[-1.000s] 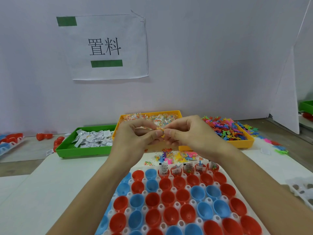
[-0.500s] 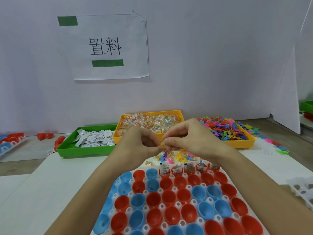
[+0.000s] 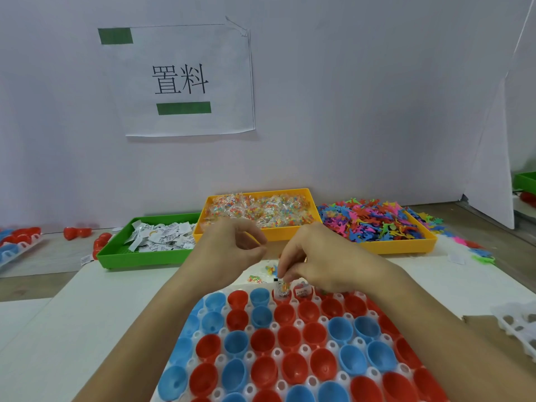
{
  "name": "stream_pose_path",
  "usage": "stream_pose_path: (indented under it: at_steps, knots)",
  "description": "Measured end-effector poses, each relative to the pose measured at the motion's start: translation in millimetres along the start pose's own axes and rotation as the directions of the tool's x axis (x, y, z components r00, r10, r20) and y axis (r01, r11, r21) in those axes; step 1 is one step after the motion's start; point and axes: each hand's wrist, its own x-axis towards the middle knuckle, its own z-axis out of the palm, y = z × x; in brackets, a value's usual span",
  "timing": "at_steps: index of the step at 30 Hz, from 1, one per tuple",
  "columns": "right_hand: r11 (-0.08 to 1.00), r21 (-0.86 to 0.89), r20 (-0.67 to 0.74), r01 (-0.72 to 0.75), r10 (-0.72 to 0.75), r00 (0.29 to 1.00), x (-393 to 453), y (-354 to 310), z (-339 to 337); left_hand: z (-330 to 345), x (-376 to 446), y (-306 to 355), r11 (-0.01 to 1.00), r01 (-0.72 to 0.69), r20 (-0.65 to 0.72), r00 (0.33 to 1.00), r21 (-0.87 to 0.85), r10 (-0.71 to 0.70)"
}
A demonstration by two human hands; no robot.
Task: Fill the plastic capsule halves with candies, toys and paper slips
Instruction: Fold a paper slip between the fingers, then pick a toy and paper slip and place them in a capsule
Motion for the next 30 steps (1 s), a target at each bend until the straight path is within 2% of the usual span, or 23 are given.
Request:
stream_pose_path:
  at_steps: [18, 25, 30]
  knots:
    - [0.987, -0.159, 0.095, 0.035, -0.020, 0.995, 1.7, -1.7, 5.9, 4.1, 1.2, -1.4, 0.997, -0.068, -0.006, 0.998, 0.040, 0.068]
    - [0.994, -0.109, 0.090, -0.013, 0.023, 0.996, -1.5, 1.7, -3.1, 4.0, -1.1, -2.6, 0.987, -0.089, 0.136, 0.988, 0.135, 0.071]
    - [0.998, -0.049, 0.049, -0.030, 0.032, 0.998, -4.9, 5.2, -17.9, 4.1, -2.3, -1.1, 0.981, -0.112, 0.173, 0.981, 0.157, 0.084]
